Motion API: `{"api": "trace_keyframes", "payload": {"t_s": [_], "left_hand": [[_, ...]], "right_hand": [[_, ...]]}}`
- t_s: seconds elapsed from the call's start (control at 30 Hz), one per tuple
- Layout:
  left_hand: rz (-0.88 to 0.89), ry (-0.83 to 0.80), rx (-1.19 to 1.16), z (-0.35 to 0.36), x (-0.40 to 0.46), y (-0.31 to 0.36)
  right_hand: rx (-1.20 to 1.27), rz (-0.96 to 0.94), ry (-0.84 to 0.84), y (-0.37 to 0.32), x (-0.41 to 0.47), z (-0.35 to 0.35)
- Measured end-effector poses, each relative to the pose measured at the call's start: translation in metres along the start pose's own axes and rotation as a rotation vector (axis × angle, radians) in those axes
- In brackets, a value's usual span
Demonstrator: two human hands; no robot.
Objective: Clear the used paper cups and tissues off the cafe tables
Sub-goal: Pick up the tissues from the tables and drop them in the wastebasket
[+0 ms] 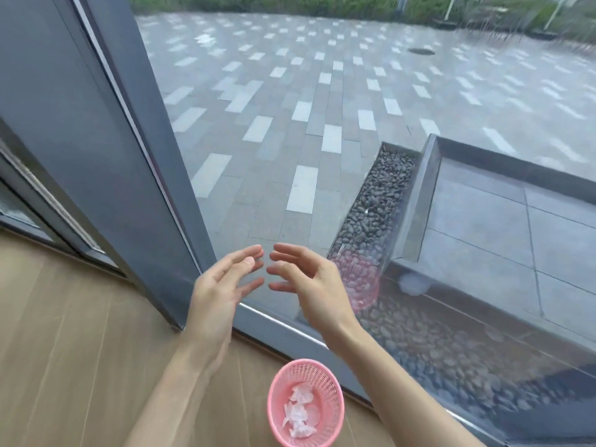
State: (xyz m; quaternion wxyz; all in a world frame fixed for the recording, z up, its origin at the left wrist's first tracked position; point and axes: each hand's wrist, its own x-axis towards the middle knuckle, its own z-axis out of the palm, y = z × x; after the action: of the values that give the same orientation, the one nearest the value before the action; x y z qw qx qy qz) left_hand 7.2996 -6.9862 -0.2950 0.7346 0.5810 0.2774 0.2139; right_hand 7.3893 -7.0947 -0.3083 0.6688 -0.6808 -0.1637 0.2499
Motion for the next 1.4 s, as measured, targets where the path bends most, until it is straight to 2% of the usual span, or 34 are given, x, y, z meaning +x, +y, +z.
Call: {"api": "trace_keyframes", "payload": {"t_s": [0.23,0.47,0.7,1.03,1.27,1.4], "left_hand": [[0.159,0.148,-0.011,0.020,-0.072,0.102],[0.253,0.251,-0.032,0.052,-0.152,0.155],[0.339,0.355,-0.016,0.042,-0.232,0.193],[0.448,0.549,-0.004,-0.026,-0.409,0.204],[0.500,0.690,0.019,-0.078,-0.593,0.199],[0.529,0.837,0.046,-0.106,-0.708,0.196]], "right_hand": [[0.067,-0.077,-0.138,-0.104,-0.044,-0.028],[0.130,-0.124,-0.262,-0.175,-0.093,-0.064],[0.166,-0.169,-0.417,-0.227,-0.151,-0.050],[0.162,-0.244,-0.634,-0.250,-0.303,0.015],[0.167,-0.272,-0.780,-0.247,-0.471,0.059],[0.205,-0.257,-0.923,-0.239,-0.569,0.096]]}}
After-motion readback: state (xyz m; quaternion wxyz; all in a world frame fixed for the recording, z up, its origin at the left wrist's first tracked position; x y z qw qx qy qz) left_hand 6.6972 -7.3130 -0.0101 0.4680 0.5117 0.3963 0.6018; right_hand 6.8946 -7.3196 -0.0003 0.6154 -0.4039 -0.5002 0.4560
